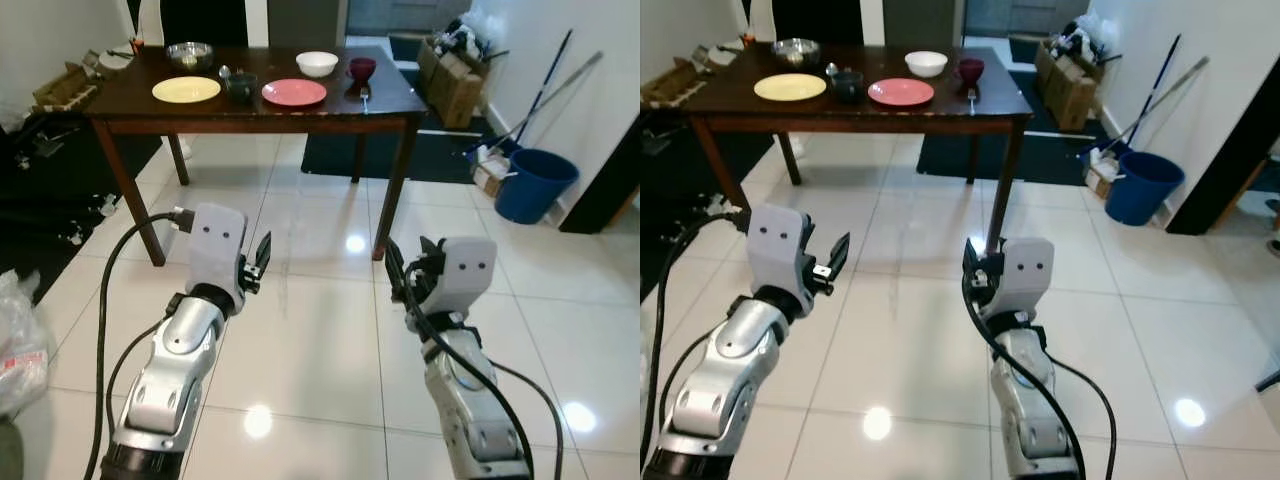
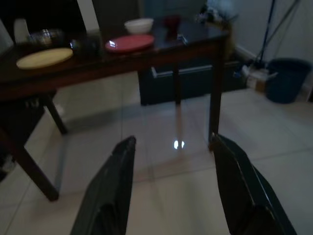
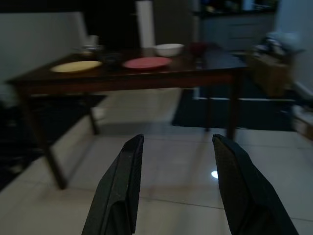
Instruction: Setting the table
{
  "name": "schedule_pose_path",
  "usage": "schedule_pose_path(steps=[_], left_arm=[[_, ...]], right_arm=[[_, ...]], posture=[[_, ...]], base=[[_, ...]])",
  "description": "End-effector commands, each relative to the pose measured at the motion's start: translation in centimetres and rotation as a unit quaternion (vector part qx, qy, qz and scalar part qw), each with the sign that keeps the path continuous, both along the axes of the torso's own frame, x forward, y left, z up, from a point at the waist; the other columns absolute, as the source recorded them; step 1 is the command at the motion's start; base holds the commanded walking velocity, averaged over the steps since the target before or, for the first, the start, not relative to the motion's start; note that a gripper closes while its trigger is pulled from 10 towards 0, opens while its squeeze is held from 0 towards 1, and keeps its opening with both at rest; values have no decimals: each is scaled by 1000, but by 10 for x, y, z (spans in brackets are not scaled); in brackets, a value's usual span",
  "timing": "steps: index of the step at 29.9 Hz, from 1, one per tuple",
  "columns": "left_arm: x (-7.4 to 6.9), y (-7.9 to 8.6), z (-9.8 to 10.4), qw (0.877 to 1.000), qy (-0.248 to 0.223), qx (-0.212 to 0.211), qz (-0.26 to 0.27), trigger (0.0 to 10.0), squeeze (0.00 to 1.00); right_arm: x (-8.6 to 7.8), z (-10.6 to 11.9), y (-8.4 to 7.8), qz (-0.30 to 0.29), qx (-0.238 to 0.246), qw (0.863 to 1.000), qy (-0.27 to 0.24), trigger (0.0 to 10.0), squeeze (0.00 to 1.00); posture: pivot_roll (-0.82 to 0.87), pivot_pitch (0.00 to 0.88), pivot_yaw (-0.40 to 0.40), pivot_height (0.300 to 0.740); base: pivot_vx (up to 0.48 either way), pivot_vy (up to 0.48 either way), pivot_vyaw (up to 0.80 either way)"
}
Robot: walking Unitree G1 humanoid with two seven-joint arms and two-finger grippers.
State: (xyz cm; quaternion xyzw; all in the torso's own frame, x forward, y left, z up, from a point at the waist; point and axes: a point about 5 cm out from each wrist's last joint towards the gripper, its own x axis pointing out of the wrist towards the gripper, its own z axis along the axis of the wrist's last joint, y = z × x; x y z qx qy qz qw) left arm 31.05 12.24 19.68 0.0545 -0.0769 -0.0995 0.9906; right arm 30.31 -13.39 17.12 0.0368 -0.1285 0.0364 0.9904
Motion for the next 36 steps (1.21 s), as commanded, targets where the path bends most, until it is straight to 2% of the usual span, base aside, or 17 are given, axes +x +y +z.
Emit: schedule_pose_path(steps=[1,36], left_arm=[[-1,2,-1,1000,-1,6,2,10000,0],[1,-4,-1,1000,-4,9,-12,10000,0]], right_arm=[[0,0,-1,-1,5,1000,1,10000,0],[-2,-4,-9,-24,15,1000,10,10000,0]], posture=[[-9,0,75,740],[-22,0,96,740]], base=[[480,0,0],[480,0,0]])
